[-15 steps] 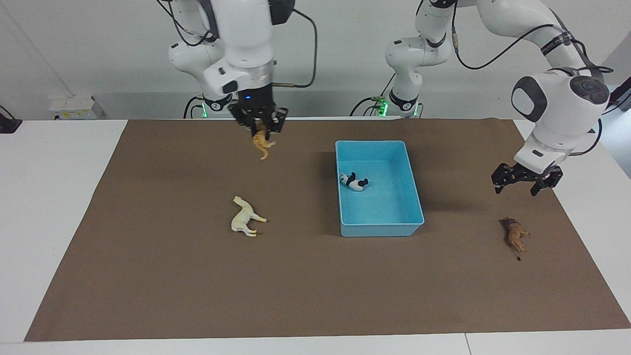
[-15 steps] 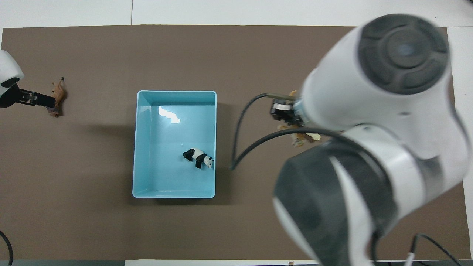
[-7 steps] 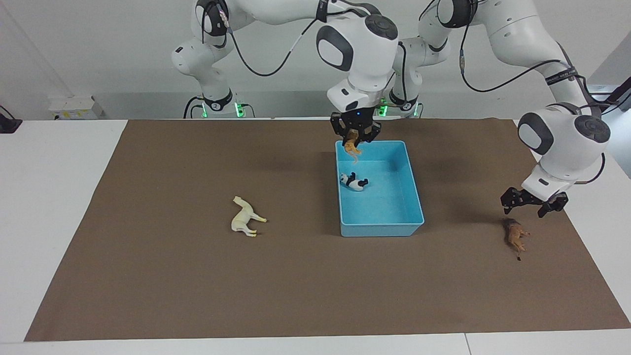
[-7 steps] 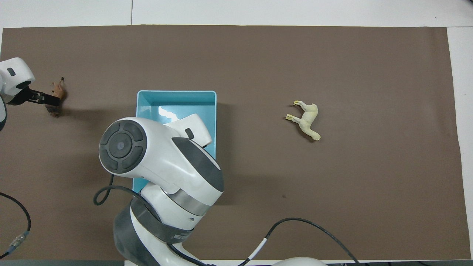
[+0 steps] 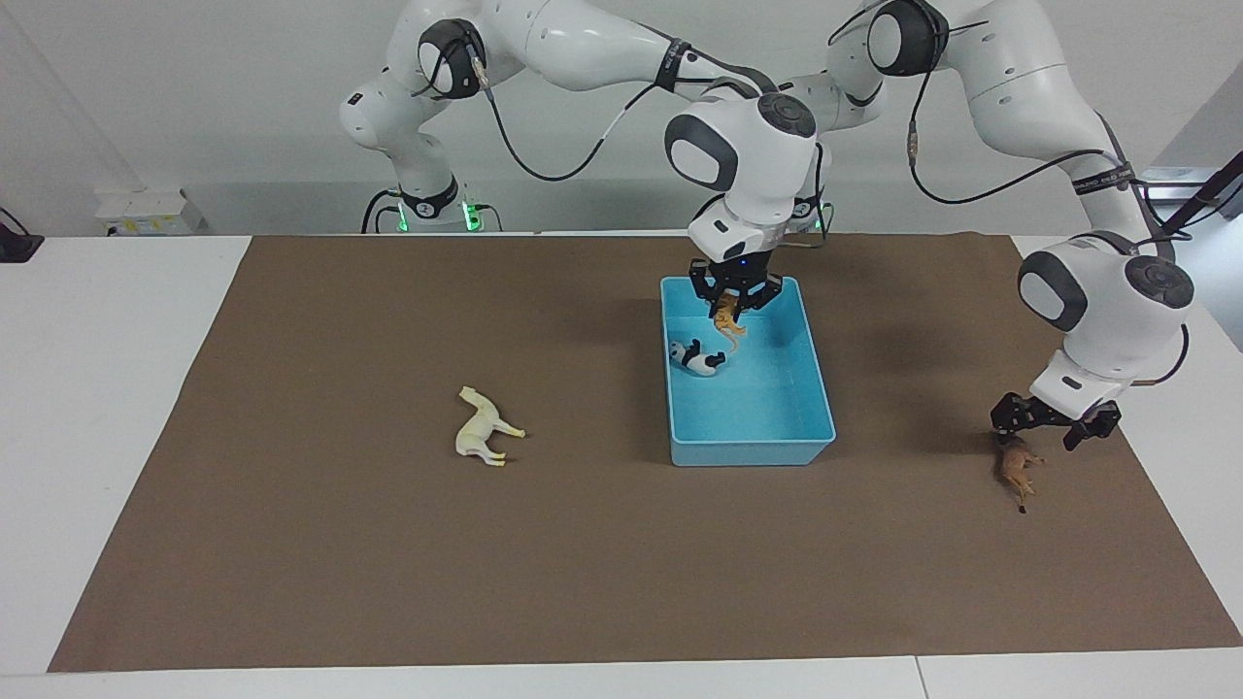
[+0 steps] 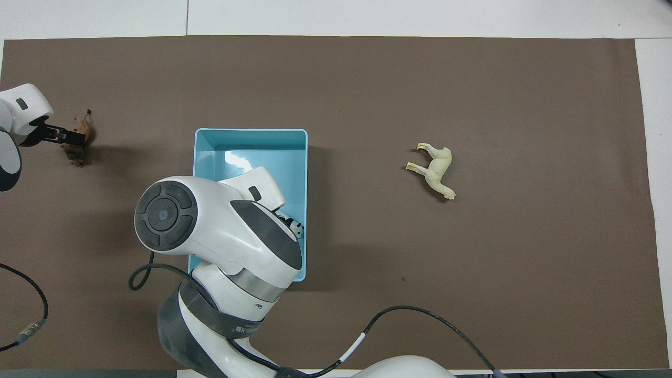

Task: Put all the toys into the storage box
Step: 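Place the tan deer into the box with the right gripper, then drop the brown horse into the box with the left gripper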

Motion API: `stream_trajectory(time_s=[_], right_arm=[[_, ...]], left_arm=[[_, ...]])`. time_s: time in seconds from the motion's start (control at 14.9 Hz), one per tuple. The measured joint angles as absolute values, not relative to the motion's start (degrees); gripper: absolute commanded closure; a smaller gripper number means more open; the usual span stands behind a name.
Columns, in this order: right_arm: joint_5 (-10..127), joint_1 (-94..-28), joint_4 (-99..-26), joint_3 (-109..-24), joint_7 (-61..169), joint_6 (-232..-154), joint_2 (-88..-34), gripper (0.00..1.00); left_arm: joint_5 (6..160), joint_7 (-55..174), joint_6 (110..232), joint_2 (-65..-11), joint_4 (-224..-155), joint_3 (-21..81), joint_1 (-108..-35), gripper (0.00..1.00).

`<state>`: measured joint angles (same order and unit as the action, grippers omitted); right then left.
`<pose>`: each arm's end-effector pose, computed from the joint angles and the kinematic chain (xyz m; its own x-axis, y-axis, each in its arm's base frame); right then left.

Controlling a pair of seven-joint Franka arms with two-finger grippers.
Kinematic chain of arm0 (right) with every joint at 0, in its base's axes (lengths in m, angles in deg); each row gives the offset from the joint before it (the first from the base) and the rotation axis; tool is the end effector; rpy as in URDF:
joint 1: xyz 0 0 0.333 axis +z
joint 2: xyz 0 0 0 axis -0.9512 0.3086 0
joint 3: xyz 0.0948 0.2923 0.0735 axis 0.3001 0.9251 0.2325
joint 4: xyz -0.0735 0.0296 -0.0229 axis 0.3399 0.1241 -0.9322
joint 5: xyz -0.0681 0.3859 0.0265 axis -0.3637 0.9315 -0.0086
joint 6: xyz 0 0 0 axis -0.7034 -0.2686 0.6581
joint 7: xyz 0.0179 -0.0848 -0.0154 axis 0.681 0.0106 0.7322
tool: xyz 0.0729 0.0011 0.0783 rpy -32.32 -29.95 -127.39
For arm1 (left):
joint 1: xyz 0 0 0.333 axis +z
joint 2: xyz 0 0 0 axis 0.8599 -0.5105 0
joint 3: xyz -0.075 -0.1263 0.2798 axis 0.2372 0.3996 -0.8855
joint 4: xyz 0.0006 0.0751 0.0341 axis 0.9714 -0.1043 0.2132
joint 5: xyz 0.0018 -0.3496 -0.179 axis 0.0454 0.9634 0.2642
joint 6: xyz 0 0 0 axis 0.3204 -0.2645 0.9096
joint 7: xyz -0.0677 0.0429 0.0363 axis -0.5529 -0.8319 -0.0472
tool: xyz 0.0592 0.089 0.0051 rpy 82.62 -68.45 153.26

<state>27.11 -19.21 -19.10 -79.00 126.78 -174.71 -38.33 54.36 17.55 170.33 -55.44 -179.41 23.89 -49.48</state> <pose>0.4865 0.5580 0.4486 0.9587 -0.2771 0.0646 -0.2792 -0.9599 0.0251 0.6673 0.1528 0.3245 0.9484 -0.2875 0.1334 -0.2671 -0.9516 -0.1519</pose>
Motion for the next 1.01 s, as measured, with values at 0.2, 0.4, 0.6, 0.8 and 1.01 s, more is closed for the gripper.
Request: stream_trajectory(time_s=[0.2,0.4,0.6,0.8,1.01], right_arm=[[27.0,-19.8,-18.7,-80.3,127.0,-171.8,-38.5,0.0],[26.9,-24.1,-18.3,-82.7,125.9,-168.0,-40.7,0.0],[26.9,-32.3,-19.9,-83.4,122.0,-165.7,-42.5,0.0],[25.7,-38.8,-28.3,-84.2,116.4,-168.7,-44.3,0.0],[24.3,-42.2,-43.9,-84.4,113.2,-181.9,-48.6,0.0]], left_arm=[[54.4,17.5,172.8,-57.1,-179.4,23.9,-49.3,0.0],[54.4,17.5,173.9,-58.0,-179.7,23.9,-49.2,0.18],[54.4,17.6,174.4,-58.3,-180.6,24.0,-49.1,0.97],[54.6,18.4,174.3,-57.9,-181.4,24.4,-49.2,1.0],[54.6,22.5,167.6,-56.7,-178.7,24.7,-49.6,1.0]])
